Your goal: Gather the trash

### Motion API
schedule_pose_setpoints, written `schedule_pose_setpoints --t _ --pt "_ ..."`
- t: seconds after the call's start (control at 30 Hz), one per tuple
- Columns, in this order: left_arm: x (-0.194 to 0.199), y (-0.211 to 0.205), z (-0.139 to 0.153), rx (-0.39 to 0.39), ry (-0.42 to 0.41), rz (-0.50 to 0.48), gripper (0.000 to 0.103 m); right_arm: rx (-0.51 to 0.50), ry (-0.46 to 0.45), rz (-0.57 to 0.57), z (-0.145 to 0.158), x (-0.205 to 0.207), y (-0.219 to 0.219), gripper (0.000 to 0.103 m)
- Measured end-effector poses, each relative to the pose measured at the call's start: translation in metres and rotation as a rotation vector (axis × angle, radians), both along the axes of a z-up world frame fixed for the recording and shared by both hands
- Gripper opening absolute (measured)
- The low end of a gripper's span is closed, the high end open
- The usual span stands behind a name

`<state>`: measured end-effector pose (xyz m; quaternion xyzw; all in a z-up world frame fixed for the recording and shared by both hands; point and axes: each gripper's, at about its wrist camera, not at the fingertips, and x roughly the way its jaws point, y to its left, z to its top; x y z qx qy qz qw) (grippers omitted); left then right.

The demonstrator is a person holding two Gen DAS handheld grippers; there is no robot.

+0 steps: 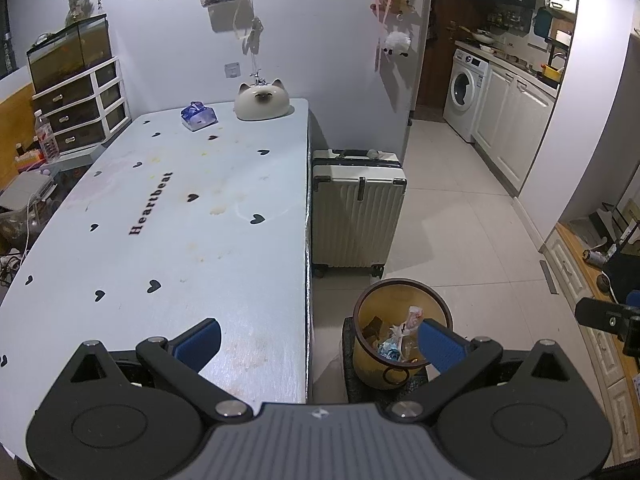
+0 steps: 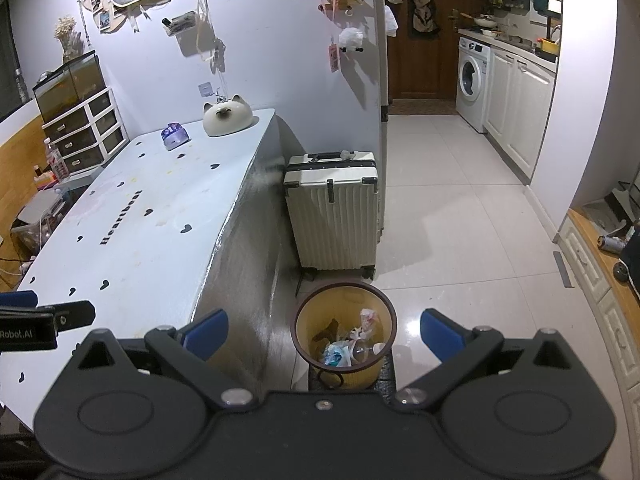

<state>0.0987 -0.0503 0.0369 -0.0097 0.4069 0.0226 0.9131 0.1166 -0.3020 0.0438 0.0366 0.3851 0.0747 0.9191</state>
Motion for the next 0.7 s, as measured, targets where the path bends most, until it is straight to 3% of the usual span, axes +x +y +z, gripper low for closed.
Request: schedule_pose_setpoints --t 0.7 --pt "0.0088 0.0003 -0.0014 0.003 0.002 -0.002 0.103 0.000 0.001 -0.003 -0.0028 0.0063 0.0013 0.103"
